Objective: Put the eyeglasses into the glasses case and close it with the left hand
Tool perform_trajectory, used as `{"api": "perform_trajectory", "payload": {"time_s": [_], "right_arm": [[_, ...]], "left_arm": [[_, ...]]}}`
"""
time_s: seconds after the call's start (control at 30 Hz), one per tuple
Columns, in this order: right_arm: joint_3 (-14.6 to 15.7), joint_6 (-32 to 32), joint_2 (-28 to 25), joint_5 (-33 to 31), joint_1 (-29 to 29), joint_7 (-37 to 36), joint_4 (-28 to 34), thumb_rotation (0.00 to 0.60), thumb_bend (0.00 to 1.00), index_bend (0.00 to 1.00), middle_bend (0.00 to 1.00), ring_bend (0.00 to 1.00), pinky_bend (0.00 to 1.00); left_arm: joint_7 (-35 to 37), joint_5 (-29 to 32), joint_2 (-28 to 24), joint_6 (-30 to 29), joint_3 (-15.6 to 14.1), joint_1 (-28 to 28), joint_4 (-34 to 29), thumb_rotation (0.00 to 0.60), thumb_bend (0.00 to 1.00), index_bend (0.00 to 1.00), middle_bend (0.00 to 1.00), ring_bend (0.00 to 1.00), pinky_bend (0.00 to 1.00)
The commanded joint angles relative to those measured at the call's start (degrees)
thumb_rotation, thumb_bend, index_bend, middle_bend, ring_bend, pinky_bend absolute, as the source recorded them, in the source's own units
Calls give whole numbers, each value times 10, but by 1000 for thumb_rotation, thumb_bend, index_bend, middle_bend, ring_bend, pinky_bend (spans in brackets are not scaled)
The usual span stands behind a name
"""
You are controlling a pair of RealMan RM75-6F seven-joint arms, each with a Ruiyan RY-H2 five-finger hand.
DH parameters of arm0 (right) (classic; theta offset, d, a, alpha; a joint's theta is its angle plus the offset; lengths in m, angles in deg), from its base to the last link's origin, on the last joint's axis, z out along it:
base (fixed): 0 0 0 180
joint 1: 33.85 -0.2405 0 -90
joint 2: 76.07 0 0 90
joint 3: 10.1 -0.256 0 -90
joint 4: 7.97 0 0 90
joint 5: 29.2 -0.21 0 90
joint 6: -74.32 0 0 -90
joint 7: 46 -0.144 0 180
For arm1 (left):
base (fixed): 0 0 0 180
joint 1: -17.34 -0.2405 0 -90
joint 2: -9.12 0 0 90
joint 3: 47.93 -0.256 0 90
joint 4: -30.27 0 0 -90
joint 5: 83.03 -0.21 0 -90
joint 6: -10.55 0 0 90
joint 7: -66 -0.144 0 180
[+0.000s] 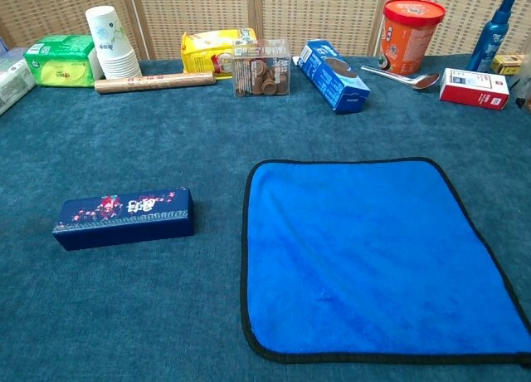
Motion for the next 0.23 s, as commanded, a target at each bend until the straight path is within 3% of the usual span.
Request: {"api": "perform_trajectory", "payload": {"time_s": [0.03,0.23], "right_arm": [[0,1,2,2,-2,0,-1,493,345,130,143,0,116],[-2,-4,10,1,-11,-5,-3,508,345,132,143,0,113]], "left_arm": [[-2,-4,0,0,3,-4,1,395,243,0,0,0,0],[-1,-2,-7,-1,14,-14,-5,398,243,0,0,0,0]]}}
